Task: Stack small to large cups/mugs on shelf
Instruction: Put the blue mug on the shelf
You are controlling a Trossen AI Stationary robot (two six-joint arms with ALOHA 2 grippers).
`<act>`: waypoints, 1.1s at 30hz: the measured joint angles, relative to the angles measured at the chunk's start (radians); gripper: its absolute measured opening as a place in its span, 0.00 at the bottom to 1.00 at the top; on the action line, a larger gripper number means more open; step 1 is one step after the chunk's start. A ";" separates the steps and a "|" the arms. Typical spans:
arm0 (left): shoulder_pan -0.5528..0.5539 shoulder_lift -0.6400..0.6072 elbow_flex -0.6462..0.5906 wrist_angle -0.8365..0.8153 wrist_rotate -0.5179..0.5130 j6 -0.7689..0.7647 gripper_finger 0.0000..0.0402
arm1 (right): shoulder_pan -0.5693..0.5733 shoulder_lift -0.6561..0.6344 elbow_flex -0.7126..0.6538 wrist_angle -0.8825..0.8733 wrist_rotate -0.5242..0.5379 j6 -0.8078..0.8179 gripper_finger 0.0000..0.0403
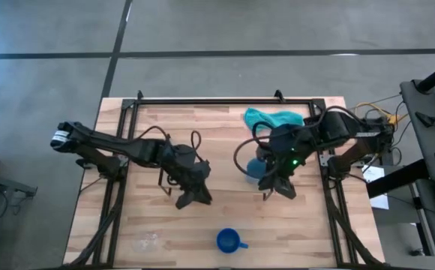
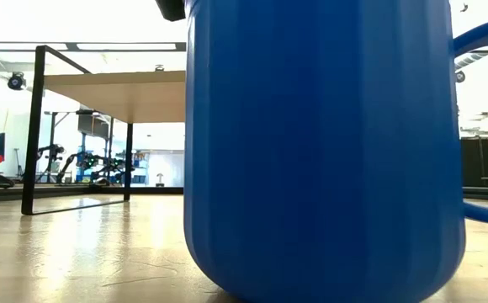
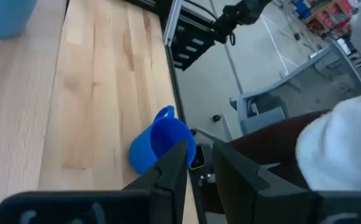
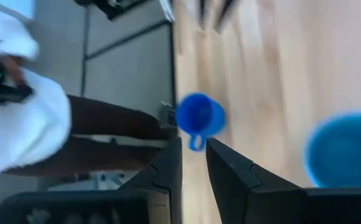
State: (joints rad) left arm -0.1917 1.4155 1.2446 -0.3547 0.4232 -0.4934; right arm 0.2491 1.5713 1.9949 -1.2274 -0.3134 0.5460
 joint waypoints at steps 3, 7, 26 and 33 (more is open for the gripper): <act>-0.009 0.028 0.003 -0.001 -0.009 -0.034 0.16 | 0.041 0.000 0.000 0.077 0.000 0.005 0.17; -0.061 0.062 0.021 0.003 -0.085 -0.051 0.16 | 0.105 0.000 0.000 0.120 0.000 0.004 0.17; -0.321 0.291 0.147 -0.050 -0.581 -0.246 0.16 | 0.284 0.005 -0.004 0.118 0.080 0.011 0.17; -0.335 0.396 0.224 -0.047 -0.570 -0.277 0.16 | 0.283 0.005 -0.004 0.119 0.083 0.033 0.17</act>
State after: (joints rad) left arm -0.5270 1.8111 1.4688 -0.4020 -0.1471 -0.7708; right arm 0.5320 1.5764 1.9911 -1.1086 -0.2303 0.5793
